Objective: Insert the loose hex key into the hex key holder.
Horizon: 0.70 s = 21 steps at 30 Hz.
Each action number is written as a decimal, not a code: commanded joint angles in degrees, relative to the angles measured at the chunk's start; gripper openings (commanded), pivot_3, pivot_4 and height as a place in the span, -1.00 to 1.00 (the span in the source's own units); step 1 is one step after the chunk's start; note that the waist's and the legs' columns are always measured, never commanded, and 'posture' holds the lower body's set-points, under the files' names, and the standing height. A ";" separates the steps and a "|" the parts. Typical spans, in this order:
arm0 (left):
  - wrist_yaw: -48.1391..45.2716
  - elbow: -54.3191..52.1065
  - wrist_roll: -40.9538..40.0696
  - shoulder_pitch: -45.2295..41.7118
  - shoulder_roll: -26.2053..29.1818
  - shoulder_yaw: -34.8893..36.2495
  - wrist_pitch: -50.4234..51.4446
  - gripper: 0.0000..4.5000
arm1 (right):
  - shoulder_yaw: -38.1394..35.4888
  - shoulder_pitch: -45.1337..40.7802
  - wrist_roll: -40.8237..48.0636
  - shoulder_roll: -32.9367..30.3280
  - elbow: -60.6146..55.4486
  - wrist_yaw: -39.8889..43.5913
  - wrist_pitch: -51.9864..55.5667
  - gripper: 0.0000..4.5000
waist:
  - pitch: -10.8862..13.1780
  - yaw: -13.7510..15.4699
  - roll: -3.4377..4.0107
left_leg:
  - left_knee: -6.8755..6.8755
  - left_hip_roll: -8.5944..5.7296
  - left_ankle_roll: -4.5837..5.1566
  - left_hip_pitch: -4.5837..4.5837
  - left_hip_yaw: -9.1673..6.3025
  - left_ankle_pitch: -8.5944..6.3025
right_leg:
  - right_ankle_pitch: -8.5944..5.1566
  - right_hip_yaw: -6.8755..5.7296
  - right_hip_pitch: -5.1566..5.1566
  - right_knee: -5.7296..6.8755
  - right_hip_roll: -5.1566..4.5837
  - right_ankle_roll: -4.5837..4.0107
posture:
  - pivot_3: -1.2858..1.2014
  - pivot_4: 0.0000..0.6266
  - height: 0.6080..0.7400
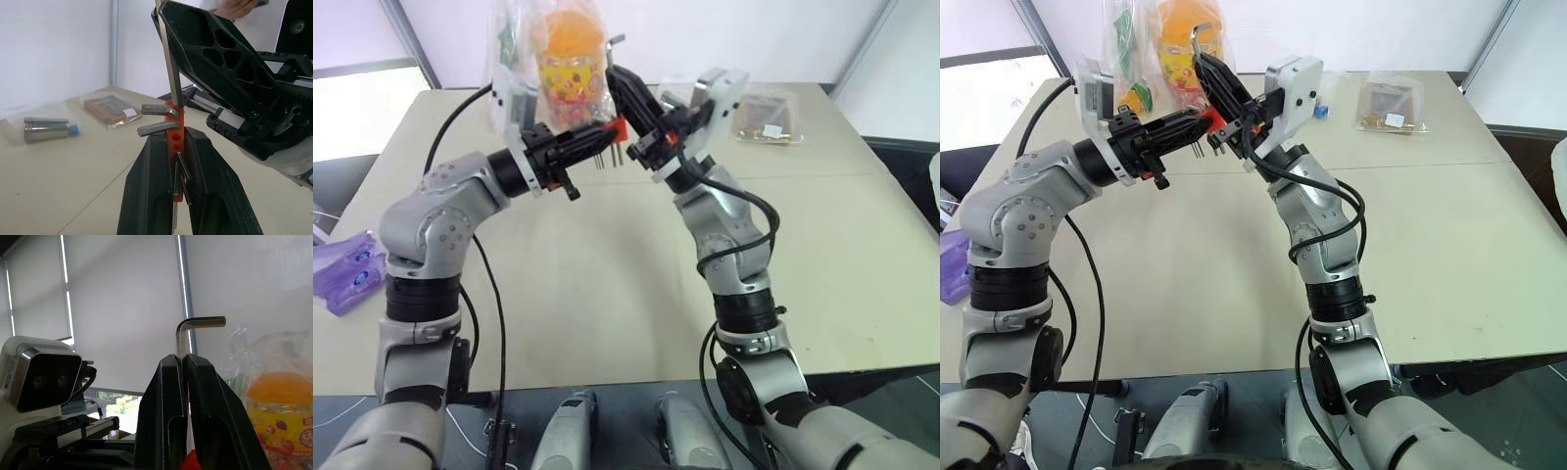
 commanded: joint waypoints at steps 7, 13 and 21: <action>0.03 -1.65 -0.84 -1.75 0.42 2.16 -0.77 -1.00 | -0.88 -1.45 -0.19 -0.28 0.35 -0.03 -1.83 -0.99 | 0.00 0.00 0.00 | 0.00 0.00 0.00 0.00 0.00 0.00 | 0.00 0.00 0.00 0.00 0.00 0.00 | 0.03 -0.52 1.00; 0.47 -1.24 -0.69 -1.96 0.35 2.38 -1.00 -1.00 | -0.20 -0.48 -0.53 -0.90 -0.79 0.51 -1.64 -0.99 | 0.00 0.00 0.00 | 0.00 0.00 0.00 0.00 0.00 0.00 | 0.00 0.00 0.00 0.00 0.00 0.00 | 0.03 -0.52 1.00; 0.71 -0.52 -0.29 -2.20 0.39 2.44 -1.35 -1.00 | 0.65 1.21 -0.31 -3.89 -3.95 2.85 0.41 -0.51 | 0.00 0.01 0.00 | 0.00 0.00 0.00 0.00 0.00 0.00 | 0.00 0.00 0.00 0.00 0.00 0.00 | 0.03 -0.52 1.00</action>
